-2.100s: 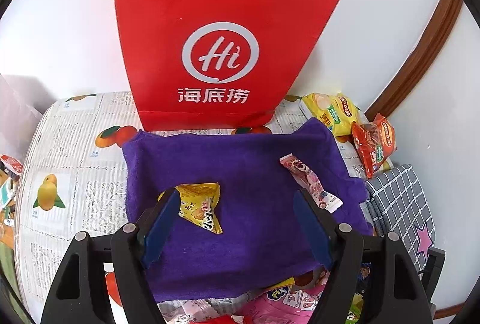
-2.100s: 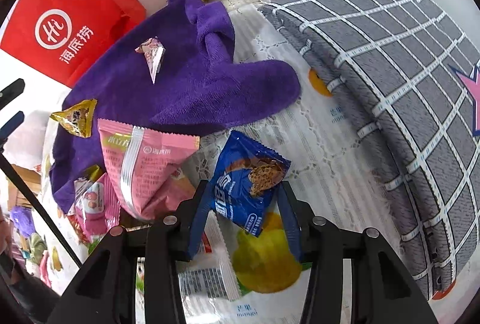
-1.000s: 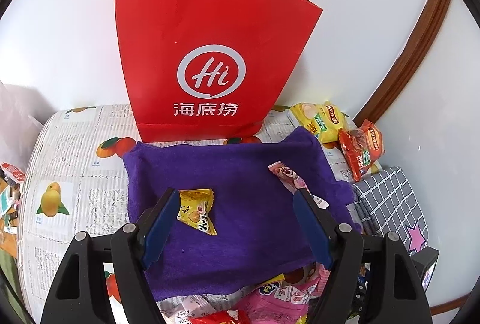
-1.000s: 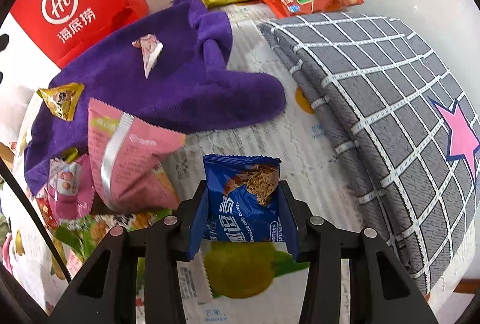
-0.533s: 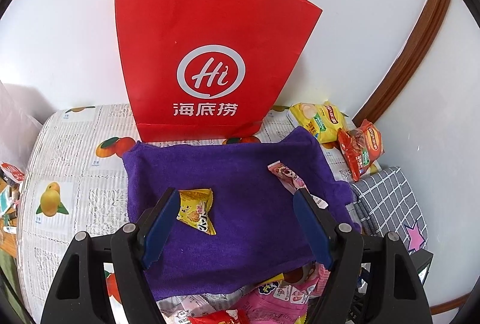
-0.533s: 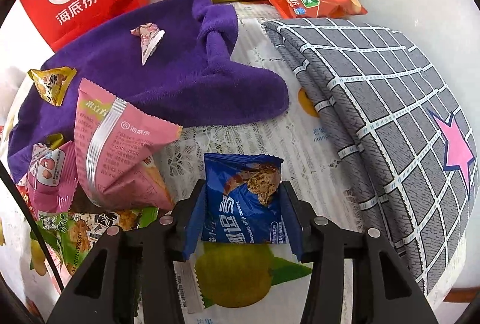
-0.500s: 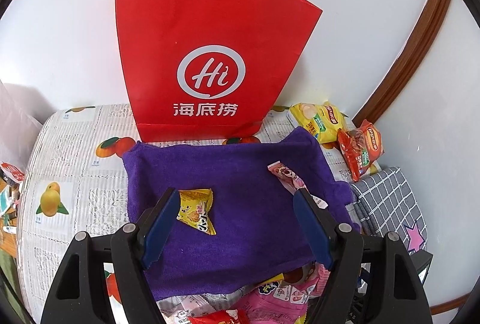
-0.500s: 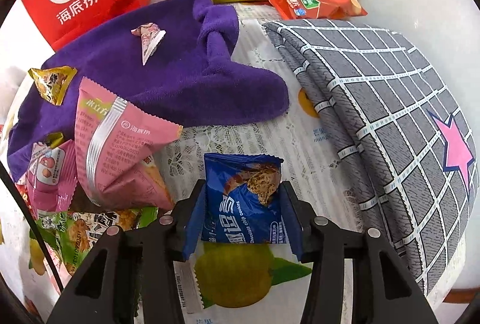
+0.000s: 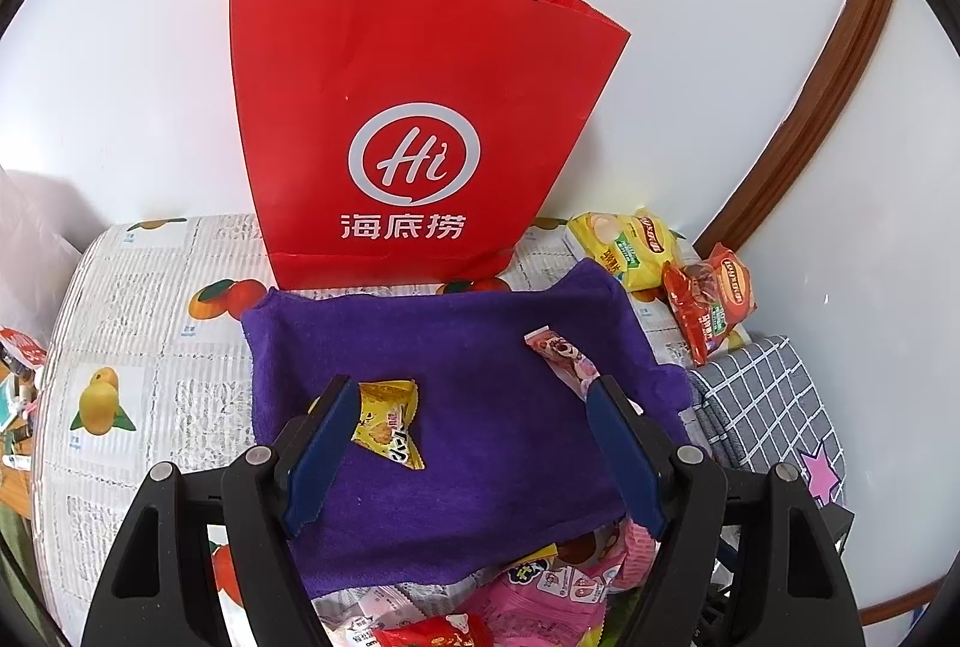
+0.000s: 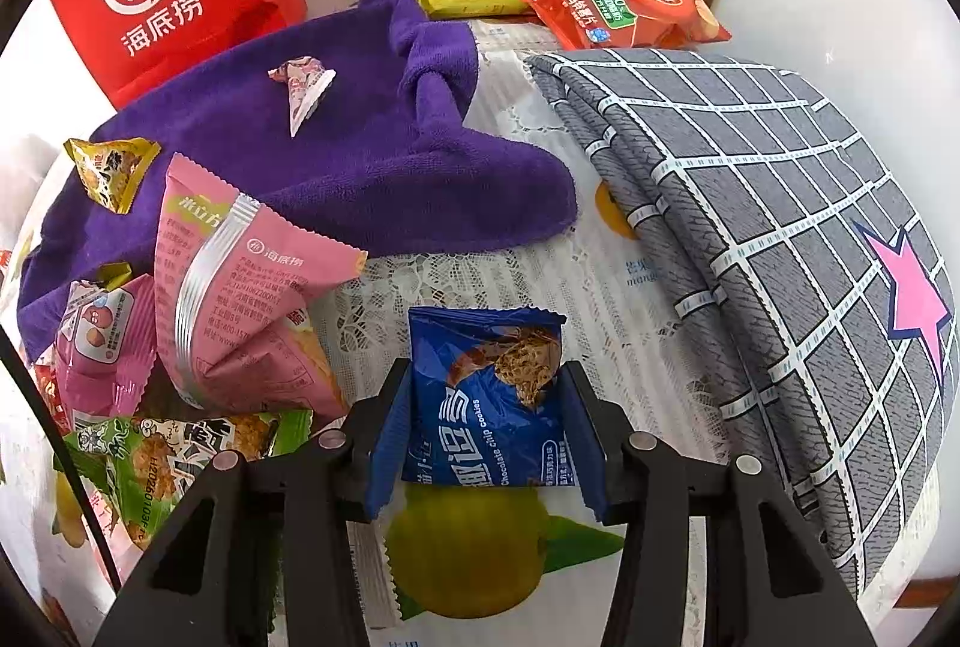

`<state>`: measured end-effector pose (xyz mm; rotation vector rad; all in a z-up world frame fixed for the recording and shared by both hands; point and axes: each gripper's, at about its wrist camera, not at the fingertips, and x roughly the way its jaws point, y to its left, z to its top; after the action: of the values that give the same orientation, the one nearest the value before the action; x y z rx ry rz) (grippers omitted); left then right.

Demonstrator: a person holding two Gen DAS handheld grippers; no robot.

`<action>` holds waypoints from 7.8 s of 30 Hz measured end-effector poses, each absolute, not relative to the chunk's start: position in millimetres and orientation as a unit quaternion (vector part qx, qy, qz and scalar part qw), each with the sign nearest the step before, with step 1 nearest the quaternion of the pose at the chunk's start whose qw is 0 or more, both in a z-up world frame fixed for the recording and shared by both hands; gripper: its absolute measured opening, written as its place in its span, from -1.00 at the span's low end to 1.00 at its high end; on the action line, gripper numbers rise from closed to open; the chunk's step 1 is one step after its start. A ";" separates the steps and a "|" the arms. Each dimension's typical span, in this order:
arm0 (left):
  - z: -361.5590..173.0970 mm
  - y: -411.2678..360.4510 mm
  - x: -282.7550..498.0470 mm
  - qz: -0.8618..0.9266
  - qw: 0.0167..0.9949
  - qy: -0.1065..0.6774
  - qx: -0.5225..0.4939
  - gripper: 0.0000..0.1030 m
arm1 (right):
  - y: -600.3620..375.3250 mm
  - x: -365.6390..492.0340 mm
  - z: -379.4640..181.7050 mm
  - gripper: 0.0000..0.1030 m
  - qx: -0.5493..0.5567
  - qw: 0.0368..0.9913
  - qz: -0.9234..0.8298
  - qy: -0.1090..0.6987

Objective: Organize snacks

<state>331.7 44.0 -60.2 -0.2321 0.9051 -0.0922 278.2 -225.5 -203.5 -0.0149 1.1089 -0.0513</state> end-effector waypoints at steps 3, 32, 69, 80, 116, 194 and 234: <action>-58.7 44.2 331.1 -0.045 0.892 0.435 -0.113 0.48 | -225.9 278.3 -203.2 -0.07 -0.006 0.850 -0.024 0.526; -33.8 28.3 308.6 -0.055 0.906 0.410 -0.091 0.48 | -228.8 225.1 -134.0 -0.16 -0.009 0.884 -0.014 0.466; -83.2 51.9 208.6 -0.029 0.879 0.470 -0.073 0.48 | -215.4 145.9 -98.6 -0.15 0.027 0.897 0.017 0.441; -117.9 72.9 195.1 -0.037 0.858 0.499 -0.113 0.48 | -205.2 139.7 -111.4 -0.15 0.049 0.890 0.041 0.452; -197.3 23.9 222.9 0.011 0.826 0.552 -0.111 -0.02 | -227.8 145.0 -169.5 -0.16 0.045 0.865 0.058 0.497; -156.1 83.4 293.4 -0.013 0.883 0.438 -0.168 -0.56 | -198.9 358.6 -137.5 -0.15 0.128 0.884 0.187 0.409; -176.2 82.4 297.9 -0.036 0.865 0.455 -0.209 -0.56 | -211.8 386.0 -180.3 0.02 0.152 0.847 0.137 0.490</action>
<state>297.9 82.4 -176.2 -0.4382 0.9526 -0.0746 386.0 -211.8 -180.3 0.3214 1.0335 0.2893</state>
